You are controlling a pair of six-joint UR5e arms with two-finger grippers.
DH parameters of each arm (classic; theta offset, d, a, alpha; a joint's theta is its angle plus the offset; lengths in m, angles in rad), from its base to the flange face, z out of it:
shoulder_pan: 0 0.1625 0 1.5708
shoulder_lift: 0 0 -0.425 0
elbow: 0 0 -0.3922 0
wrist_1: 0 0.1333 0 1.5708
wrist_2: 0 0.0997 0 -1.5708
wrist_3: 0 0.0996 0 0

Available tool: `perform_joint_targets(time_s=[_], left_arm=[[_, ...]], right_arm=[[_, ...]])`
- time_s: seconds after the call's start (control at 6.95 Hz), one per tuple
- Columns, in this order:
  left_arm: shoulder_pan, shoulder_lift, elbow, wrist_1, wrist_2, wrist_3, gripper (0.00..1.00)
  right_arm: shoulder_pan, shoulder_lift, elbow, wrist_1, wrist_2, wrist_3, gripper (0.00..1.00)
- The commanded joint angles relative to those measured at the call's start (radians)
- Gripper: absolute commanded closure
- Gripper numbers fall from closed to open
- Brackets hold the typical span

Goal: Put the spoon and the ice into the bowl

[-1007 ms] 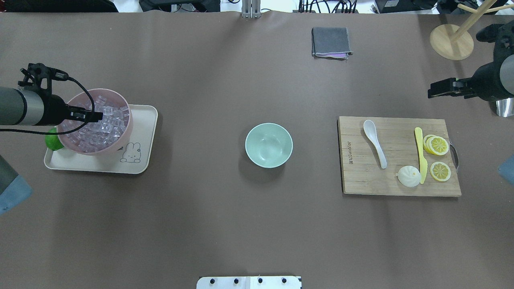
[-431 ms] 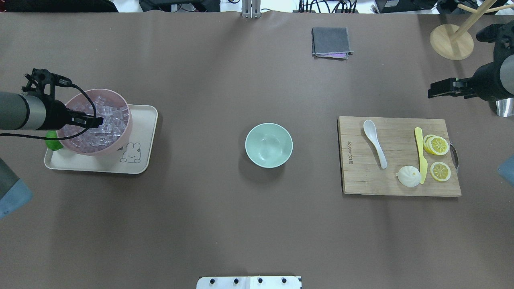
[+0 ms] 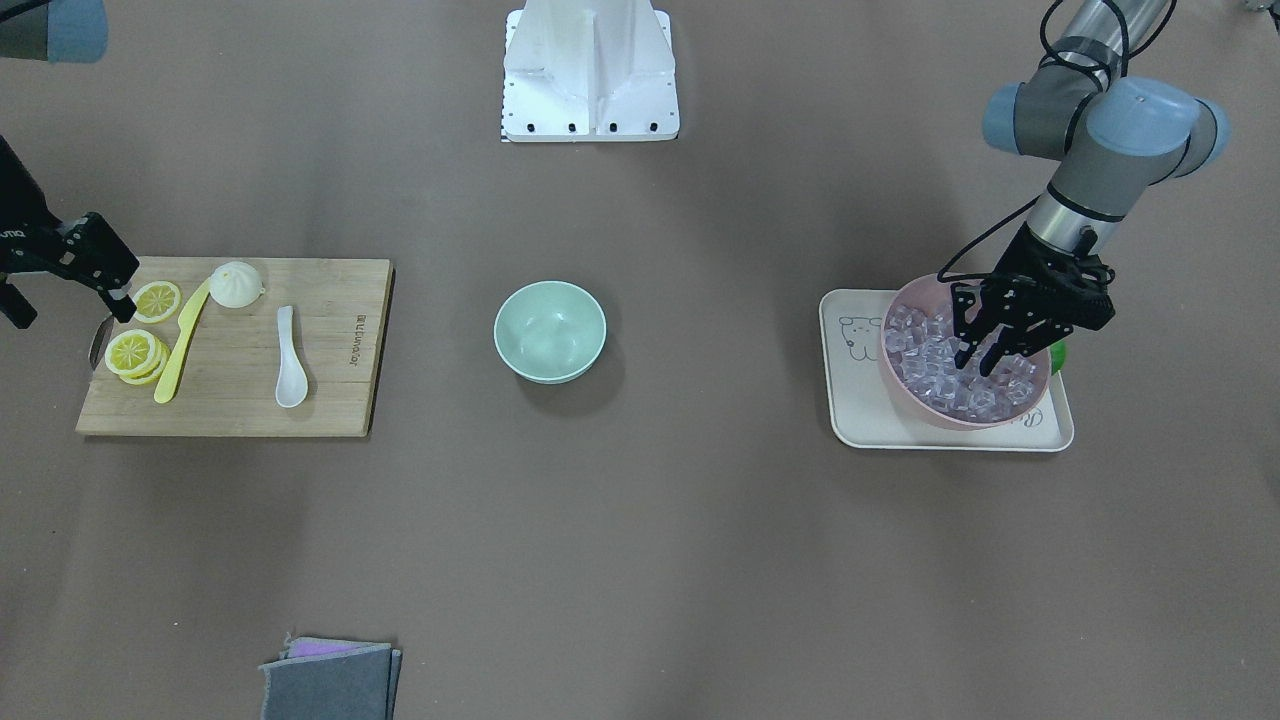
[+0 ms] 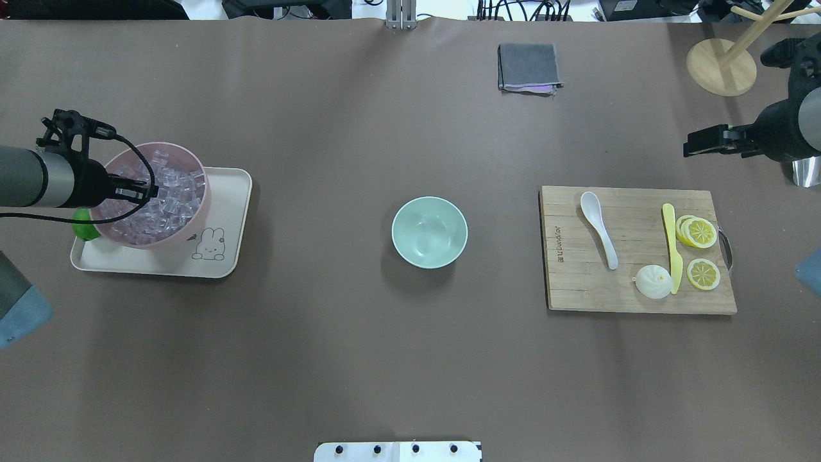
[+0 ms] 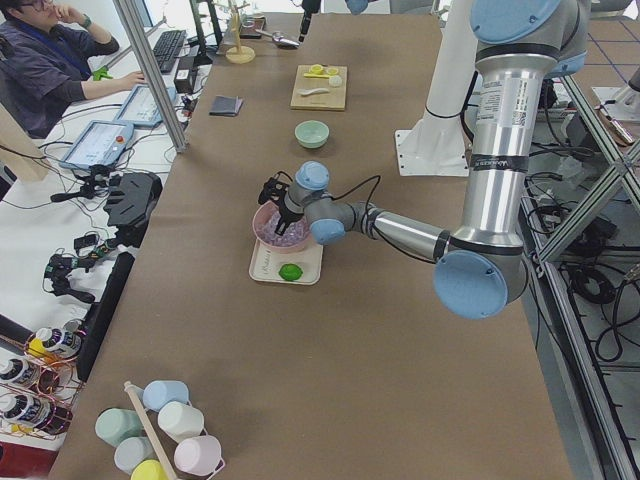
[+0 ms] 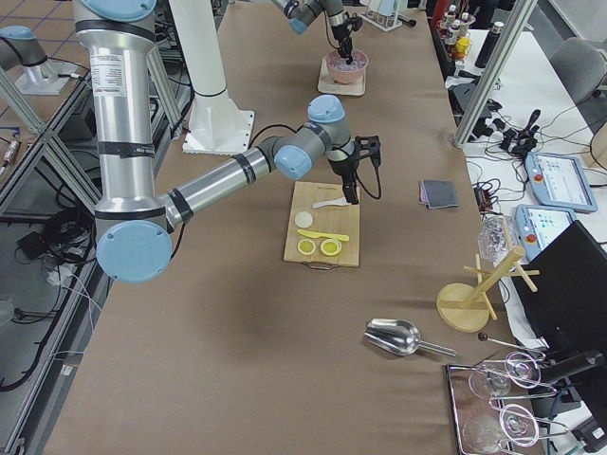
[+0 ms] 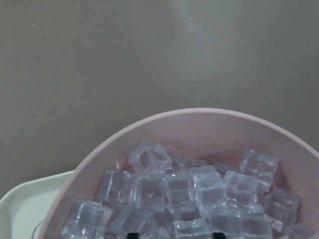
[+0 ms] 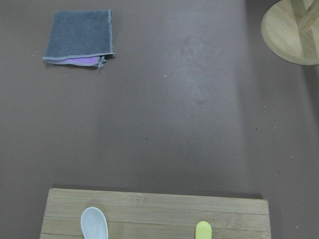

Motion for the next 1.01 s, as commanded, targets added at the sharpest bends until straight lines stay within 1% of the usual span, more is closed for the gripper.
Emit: perform_joint_targets(time_s=[0.0,0.58,0.86], left_arm=[[-0.003,-0.002,-0.007,-0.001,-0.002,0.0,1.0],[-0.003,-0.005,-0.084,-0.002,-0.014,-0.021,1.0],[-0.003,-0.023,-0.096,-0.001,-0.012,-0.023,1.0]], right_arm=[[0.0,0.0,0.002,0.0,0.0,0.0,0.0],[0.0,0.0,0.002,0.002,0.0,0.0,0.0],[0.0,0.002,0.003,0.002,0.0,0.0,0.0]])
